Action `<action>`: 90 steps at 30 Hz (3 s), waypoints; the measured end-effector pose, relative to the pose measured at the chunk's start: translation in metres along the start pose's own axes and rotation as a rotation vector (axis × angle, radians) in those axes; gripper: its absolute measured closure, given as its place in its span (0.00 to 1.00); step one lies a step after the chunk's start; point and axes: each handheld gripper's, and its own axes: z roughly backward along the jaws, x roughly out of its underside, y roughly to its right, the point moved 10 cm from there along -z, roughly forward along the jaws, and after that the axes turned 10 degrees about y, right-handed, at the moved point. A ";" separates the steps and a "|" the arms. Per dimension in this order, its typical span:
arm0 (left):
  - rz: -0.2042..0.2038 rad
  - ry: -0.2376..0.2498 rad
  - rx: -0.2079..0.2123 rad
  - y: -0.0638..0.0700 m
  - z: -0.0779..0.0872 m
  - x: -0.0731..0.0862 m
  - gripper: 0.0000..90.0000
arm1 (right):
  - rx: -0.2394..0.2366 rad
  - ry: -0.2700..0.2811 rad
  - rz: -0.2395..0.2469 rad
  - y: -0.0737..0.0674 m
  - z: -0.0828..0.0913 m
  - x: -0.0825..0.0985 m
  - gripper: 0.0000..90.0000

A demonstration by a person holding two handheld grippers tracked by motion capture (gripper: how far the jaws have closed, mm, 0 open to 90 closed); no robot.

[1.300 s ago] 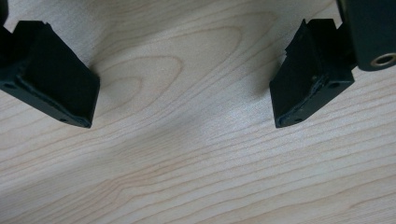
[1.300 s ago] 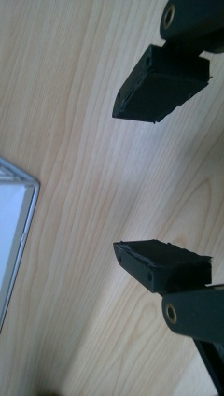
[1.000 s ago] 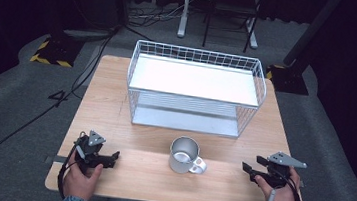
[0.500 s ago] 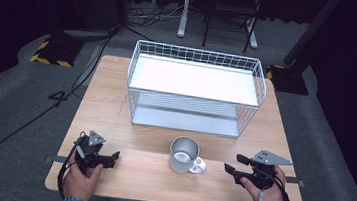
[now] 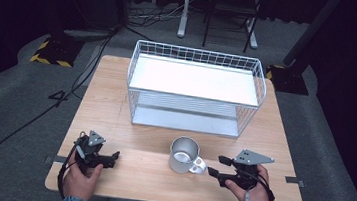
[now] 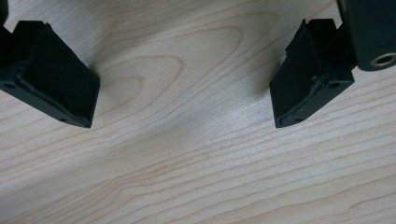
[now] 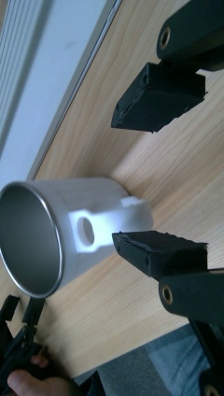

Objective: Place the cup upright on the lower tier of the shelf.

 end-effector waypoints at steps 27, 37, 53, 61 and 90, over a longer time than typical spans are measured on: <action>0.000 0.000 0.000 0.000 0.000 0.000 0.10 | -0.082 -0.065 0.123 -0.023 -0.032 0.002 0.79; 0.000 0.000 0.000 0.000 0.000 0.000 0.10 | -0.059 -0.023 0.149 -0.027 -0.033 -0.004 0.80; 0.003 0.001 -0.001 0.000 0.000 0.000 0.10 | 0.000 0.078 0.138 -0.016 -0.025 -0.030 0.80; 0.002 0.000 -0.001 0.000 0.000 0.000 0.10 | 0.046 0.105 0.102 0.003 -0.027 -0.044 0.80; 0.001 0.000 -0.001 0.000 0.000 0.000 0.10 | 0.300 0.154 0.022 0.099 -0.039 -0.075 0.80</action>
